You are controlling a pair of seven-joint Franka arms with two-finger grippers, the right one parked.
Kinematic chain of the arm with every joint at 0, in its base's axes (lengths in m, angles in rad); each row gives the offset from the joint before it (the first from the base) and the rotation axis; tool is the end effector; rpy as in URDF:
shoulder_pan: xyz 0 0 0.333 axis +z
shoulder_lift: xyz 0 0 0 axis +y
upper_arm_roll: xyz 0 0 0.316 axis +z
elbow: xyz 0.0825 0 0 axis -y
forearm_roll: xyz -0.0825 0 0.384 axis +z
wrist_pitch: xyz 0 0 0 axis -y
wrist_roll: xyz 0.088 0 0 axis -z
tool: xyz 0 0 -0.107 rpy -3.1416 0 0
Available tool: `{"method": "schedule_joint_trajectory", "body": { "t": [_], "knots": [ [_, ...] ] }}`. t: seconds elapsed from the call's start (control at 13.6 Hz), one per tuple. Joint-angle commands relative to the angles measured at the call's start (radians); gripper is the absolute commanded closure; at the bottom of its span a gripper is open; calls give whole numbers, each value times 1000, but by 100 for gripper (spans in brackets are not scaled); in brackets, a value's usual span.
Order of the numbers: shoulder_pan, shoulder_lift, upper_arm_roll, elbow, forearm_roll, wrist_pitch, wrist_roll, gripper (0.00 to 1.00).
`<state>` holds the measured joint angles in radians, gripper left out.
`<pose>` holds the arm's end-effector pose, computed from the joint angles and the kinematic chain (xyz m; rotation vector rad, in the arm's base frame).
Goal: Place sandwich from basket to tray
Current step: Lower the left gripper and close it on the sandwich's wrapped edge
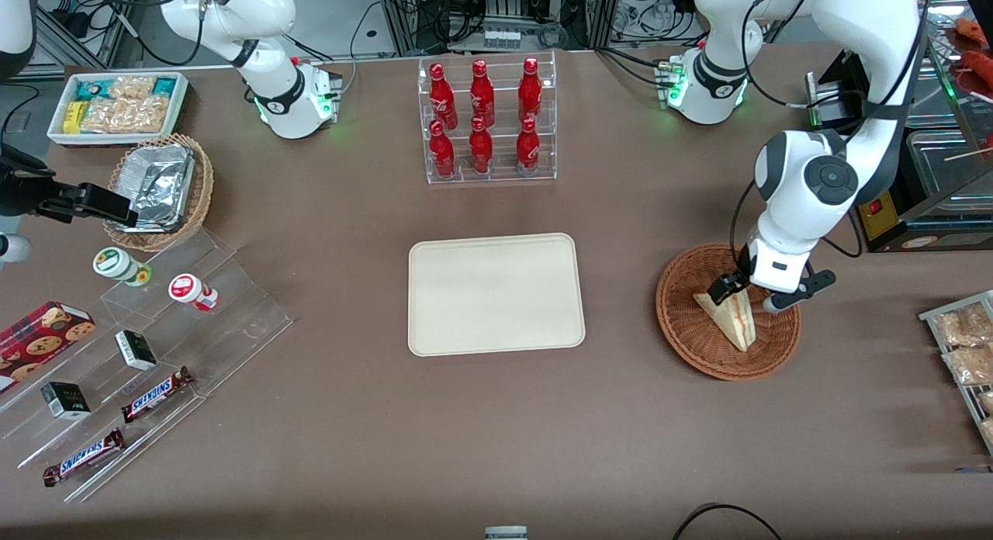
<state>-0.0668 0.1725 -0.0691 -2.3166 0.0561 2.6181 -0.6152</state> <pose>0.5301 -0.0739 0.2805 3.0328 0.6692 0.1986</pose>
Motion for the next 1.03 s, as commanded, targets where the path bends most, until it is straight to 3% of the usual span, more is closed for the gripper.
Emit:
{"method": "schedule_joint_trajectory", "body": {
  "t": [0.0,0.15,0.22,0.37,0.44,0.66,0.95],
  "knots": [
    [-7,45,6,-7,19,75,-29,0],
    [-5,80,8,-4,18,108,-31,3],
    [-5,82,9,-3,17,108,-32,22],
    [-5,81,11,-1,17,108,-28,95],
    [-5,78,12,0,17,103,-23,100],
    [-5,35,12,5,19,61,-21,100],
    [-8,-88,3,109,53,-244,-20,100]
  ]
}}
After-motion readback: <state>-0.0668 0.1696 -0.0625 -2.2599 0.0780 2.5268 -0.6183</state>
